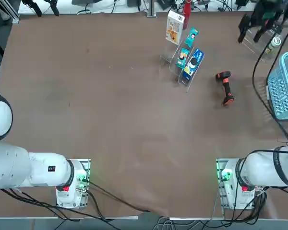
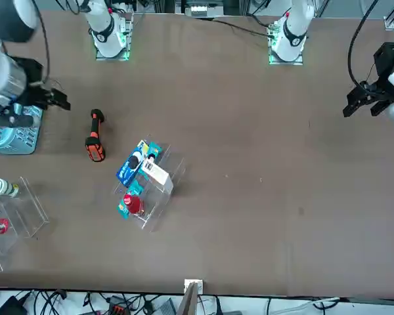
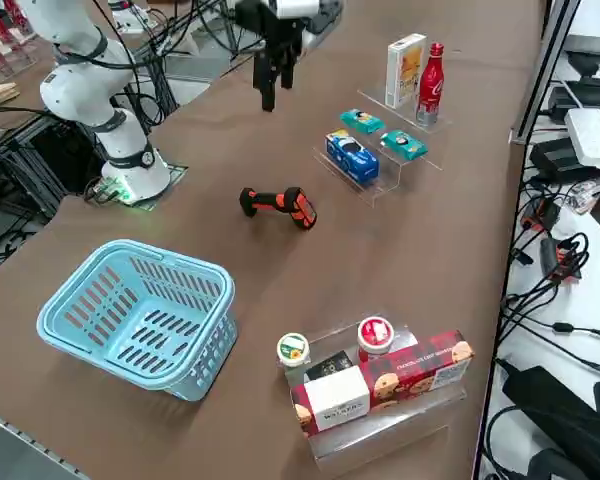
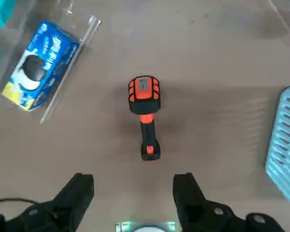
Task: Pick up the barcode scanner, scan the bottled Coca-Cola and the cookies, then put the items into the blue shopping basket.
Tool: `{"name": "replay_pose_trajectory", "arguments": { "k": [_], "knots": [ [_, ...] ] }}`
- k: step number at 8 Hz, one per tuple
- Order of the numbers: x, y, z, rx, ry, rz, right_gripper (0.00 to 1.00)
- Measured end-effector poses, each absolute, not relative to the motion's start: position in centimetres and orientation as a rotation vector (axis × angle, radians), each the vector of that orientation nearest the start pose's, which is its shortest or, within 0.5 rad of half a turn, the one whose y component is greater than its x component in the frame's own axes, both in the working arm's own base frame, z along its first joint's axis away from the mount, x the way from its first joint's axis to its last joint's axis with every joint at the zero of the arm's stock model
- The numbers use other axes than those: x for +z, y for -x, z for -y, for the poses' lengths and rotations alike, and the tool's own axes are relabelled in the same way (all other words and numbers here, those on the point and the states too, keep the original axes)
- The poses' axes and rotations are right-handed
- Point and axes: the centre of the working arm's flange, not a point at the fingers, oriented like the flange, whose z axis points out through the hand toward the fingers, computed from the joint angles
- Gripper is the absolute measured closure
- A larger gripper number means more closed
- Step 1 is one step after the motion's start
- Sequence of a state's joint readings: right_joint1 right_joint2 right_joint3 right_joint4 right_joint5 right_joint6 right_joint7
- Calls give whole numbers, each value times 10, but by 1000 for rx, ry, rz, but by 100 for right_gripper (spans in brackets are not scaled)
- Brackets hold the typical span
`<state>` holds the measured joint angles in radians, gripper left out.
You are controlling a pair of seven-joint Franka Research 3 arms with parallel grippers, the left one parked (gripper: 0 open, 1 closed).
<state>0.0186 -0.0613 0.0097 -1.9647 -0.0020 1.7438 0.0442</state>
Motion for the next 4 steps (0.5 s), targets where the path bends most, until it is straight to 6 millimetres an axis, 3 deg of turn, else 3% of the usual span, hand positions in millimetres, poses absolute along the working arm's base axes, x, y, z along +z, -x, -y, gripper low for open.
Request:
{"name": "replay_pose_trajectory", "arguments": {
  "k": [2, 4],
  "knots": [
    [429, -471, -12, 137, 3147, -31, 0],
    [374, -436, -4, 84, 3148, -55, 0]
  ]
}}
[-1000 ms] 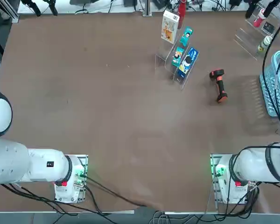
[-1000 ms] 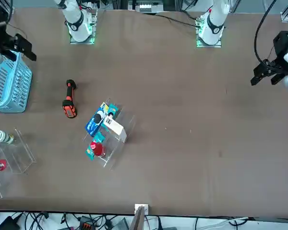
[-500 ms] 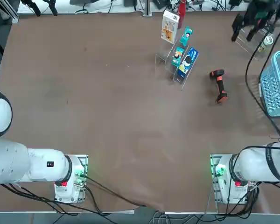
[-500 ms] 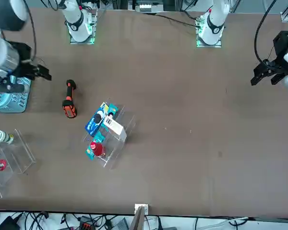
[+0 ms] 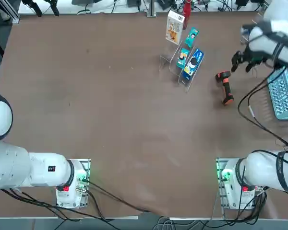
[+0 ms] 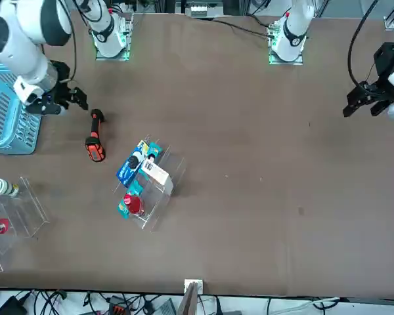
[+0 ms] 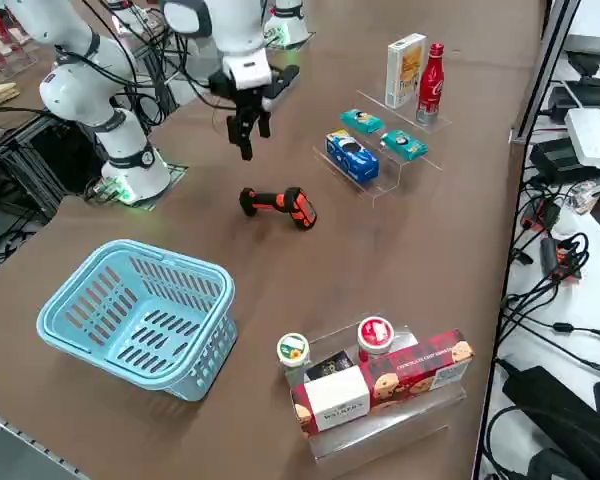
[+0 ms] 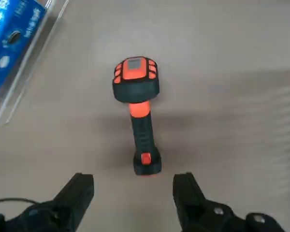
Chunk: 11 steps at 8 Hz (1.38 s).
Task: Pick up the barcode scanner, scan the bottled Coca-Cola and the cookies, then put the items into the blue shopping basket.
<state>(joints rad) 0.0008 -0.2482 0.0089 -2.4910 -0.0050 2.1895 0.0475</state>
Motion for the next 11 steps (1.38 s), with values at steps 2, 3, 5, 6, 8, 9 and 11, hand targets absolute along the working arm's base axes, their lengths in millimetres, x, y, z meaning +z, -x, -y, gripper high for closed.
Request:
{"name": "replay_pose_trajectory", "arguments": {
  "k": [2, 3, 5, 6, 8, 9, 11],
  "knots": [
    [329, -425, -3, 15, 3146, -59, 0],
    [311, -427, 1, 0, 3145, -72, 0],
    [286, -433, 13, -24, 3143, -105, 0],
    [273, -435, 14, -30, 3143, -109, 0],
    [250, -436, 14, -26, 3142, -109, 0],
    [244, -437, 14, -31, 3142, -107, 0],
    [234, -439, 12, -57, 3141, -98, 0]
  ]
}}
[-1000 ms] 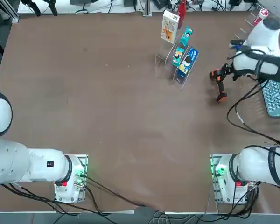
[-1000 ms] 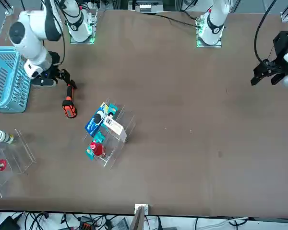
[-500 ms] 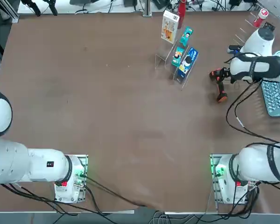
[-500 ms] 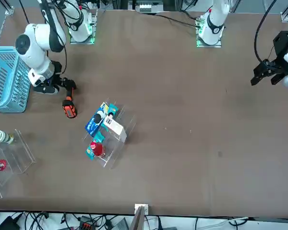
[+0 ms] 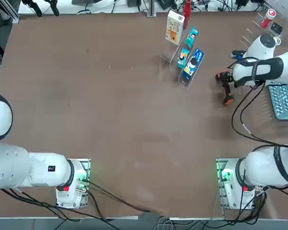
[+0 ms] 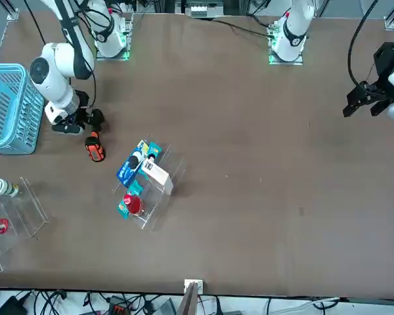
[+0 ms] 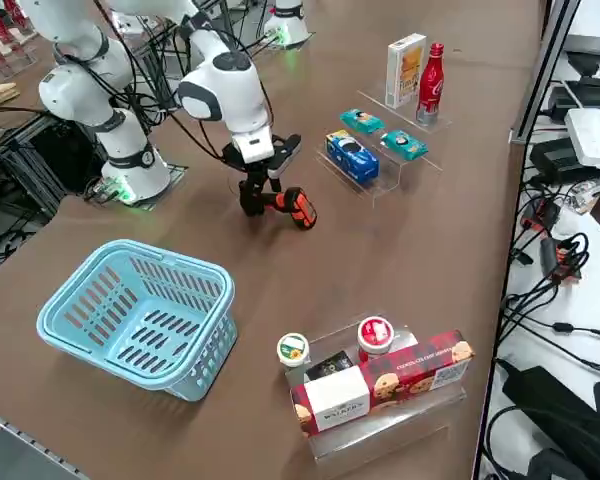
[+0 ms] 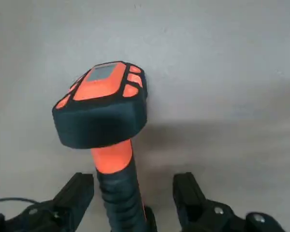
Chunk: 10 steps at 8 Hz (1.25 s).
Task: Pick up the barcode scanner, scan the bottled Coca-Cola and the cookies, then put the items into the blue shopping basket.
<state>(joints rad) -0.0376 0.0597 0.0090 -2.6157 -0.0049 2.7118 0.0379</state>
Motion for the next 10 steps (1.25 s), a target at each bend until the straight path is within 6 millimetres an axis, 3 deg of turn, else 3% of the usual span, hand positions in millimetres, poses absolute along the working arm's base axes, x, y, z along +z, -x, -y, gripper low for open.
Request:
{"name": "replay_pose_trajectory", "arguments": {
  "k": [4, 6, 7, 10],
  "knots": [
    [216, -440, 6, -69, 3140, -60, 5],
    [216, -440, 5, -72, 3141, -33, 48],
    [217, -440, 5, -72, 3141, -28, 56],
    [219, -443, 5, -84, 3141, -14, 56]
  ]
}}
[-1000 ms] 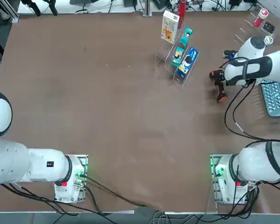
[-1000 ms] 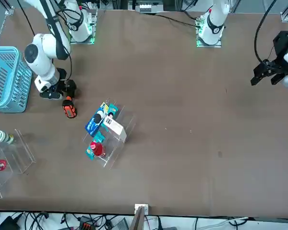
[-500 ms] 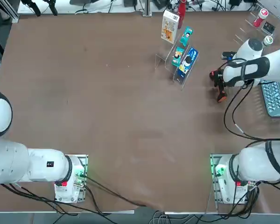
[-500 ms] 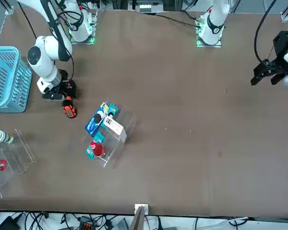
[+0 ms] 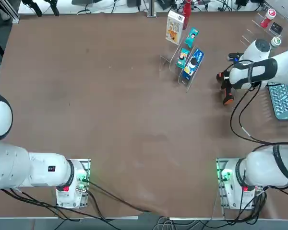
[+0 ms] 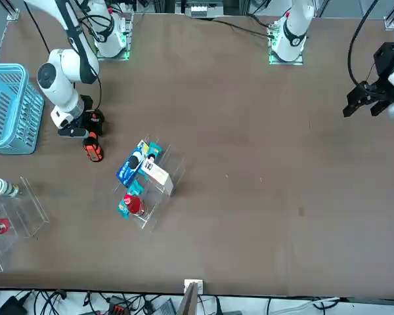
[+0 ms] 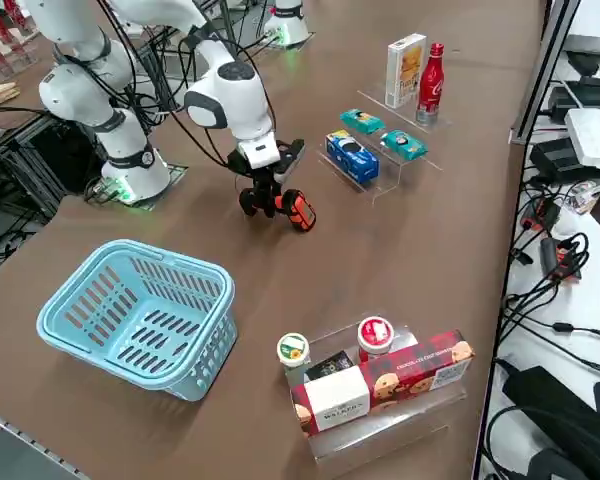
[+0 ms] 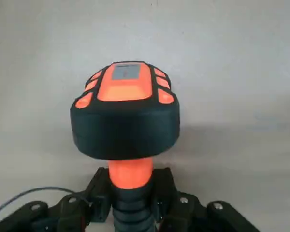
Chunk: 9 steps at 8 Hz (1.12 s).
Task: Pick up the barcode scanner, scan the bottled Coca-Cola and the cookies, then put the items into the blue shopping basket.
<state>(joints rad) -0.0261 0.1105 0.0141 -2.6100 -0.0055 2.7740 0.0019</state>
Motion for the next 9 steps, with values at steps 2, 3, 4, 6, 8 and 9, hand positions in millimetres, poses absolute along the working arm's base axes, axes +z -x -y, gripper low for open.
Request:
{"name": "replay_pose_trajectory", "arguments": {
  "k": [2, 3, 4, 6, 8, 9],
  "knots": [
    [240, -454, 4, -165, 3139, 4, 56],
    [258, -459, 3, -215, 3137, 19, 56],
    [279, -465, -2, -230, 3137, 48, 56],
    [327, -485, -9, -165, 3143, 99, 56],
    [372, -507, -13, -91, 3110, 69, 56],
    [391, -515, -17, -63, 3041, 53, 56]
  ]
}}
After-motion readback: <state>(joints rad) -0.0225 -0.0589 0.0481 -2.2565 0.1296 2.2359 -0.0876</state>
